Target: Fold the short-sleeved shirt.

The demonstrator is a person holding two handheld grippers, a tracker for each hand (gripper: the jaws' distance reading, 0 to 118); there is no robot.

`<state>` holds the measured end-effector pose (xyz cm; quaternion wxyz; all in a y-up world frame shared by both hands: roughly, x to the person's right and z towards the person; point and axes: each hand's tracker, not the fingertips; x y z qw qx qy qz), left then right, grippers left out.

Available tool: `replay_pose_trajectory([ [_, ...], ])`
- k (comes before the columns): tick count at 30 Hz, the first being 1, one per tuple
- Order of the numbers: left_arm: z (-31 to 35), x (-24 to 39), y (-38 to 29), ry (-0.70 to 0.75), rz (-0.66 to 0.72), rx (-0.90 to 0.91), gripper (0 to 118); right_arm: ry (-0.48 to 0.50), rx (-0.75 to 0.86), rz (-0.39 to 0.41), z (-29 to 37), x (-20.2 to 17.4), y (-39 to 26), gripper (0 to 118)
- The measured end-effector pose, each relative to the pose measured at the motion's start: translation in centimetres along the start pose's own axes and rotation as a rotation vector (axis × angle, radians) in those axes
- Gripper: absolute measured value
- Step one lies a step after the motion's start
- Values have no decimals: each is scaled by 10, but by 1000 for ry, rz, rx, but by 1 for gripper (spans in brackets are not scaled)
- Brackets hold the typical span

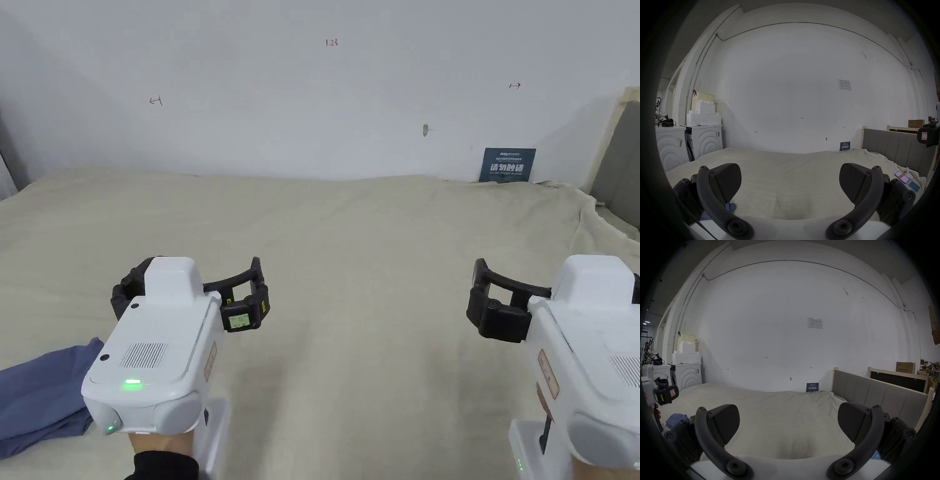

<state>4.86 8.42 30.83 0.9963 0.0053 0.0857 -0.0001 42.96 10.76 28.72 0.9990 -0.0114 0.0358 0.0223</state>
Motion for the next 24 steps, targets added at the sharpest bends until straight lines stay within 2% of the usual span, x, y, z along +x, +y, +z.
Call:
replay_pose_trajectory([
  [5,0,0,-1,-3,-2,-7,118,-13,12,-17,-4,4,-3,118],
  [9,0,0,0,-6,-3,-5,118,-24,-71,-56,-11,6,-1,118],
  [13,0,0,-1,-10,-15,-9,118,-7,-256,-213,-24,14,-1,118],
  [17,0,-2,-2,-6,-17,-10,118,-100,-555,-339,-40,25,-1,117],
  [18,0,-2,-2,-6,-15,-11,118,-107,-607,-349,-44,28,-2,117],
  [19,0,-3,-2,-6,-15,-11,118,-111,-642,-351,-18,-11,20,117],
  [22,-1,-4,-2,-3,-18,-10,118,-154,-719,-323,-20,-15,21,117],
  [24,-2,-4,-2,-3,-21,-11,118,-149,-705,-301,-18,-22,22,117],
])
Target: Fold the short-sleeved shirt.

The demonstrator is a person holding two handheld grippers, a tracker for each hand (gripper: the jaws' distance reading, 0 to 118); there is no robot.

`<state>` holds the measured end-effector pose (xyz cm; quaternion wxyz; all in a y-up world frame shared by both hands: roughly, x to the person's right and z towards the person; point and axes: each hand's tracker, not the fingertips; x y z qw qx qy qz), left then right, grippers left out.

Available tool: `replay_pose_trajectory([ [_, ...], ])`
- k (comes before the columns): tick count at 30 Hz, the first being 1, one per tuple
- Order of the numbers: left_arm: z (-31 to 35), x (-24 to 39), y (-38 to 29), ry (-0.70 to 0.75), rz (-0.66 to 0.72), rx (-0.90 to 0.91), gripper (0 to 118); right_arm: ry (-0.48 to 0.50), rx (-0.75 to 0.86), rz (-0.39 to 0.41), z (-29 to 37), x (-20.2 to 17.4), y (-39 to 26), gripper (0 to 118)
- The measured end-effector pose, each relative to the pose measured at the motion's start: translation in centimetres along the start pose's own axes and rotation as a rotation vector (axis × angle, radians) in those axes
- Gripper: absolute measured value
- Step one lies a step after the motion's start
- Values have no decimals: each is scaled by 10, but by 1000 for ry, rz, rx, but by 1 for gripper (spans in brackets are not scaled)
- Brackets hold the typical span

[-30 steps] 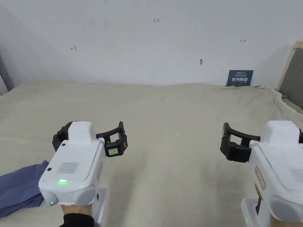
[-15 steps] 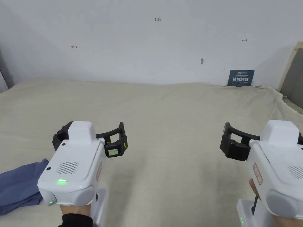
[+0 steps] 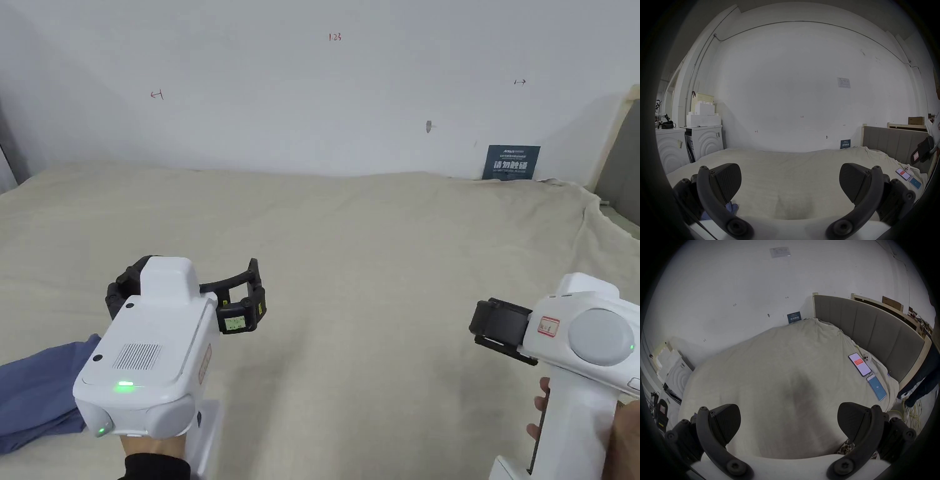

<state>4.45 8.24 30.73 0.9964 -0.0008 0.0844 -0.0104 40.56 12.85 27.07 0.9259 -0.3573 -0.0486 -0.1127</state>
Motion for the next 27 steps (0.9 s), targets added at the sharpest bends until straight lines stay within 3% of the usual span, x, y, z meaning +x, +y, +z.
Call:
replay_pose_trajectory([
  [4,-1,0,0,1,4,0,118,-6,134,7,10,-6,-9,117],
  [7,-1,1,-1,1,1,2,118,-54,172,56,15,-12,-9,117],
  [11,0,2,-1,-1,1,3,118,-28,181,107,12,-9,-7,117],
  [19,2,4,1,-4,-4,14,118,-13,168,86,0,0,0,116],
  [27,3,5,3,2,-6,35,118,82,389,139,4,10,-8,116],
])
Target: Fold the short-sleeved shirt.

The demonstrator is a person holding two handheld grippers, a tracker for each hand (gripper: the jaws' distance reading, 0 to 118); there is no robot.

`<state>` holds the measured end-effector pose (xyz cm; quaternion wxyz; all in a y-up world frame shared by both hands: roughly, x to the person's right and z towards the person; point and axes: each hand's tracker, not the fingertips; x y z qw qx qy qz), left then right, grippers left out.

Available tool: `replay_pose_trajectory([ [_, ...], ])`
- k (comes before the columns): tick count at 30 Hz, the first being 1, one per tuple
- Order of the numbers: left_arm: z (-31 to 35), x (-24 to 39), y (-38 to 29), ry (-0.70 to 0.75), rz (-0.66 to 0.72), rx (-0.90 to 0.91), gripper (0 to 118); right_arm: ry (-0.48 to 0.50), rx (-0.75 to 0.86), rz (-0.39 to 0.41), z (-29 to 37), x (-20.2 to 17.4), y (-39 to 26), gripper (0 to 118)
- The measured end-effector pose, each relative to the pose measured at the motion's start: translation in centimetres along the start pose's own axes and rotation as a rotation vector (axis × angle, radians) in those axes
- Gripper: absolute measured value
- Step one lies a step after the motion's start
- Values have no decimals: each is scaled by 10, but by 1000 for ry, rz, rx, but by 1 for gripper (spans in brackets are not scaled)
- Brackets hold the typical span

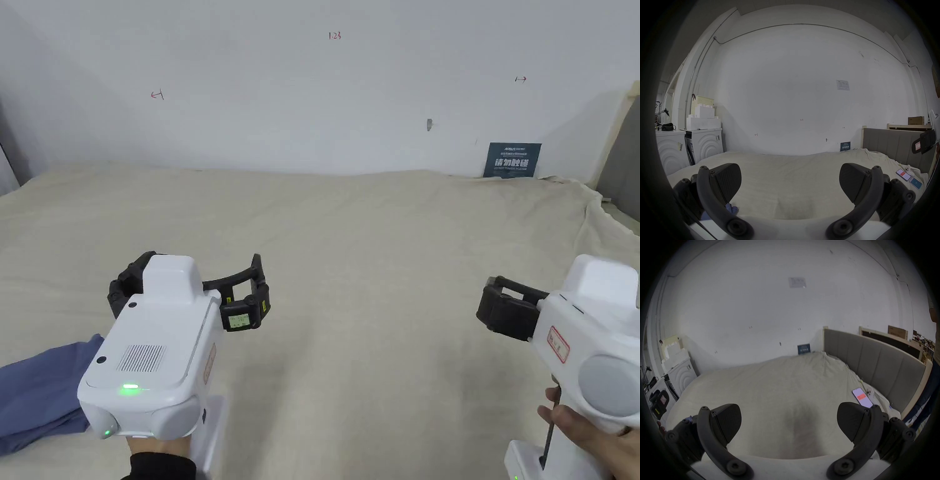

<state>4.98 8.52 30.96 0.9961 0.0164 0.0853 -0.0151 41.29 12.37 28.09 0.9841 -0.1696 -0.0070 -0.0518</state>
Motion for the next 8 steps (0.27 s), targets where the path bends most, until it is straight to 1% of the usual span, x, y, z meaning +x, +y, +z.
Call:
replay_pose_trajectory([
  [5,0,0,-1,7,10,17,118,29,247,59,9,3,-11,118],
  [6,0,0,0,8,10,18,118,30,270,75,10,4,-11,118],
  [8,0,0,-1,7,7,21,118,27,260,85,11,2,-13,118],
])
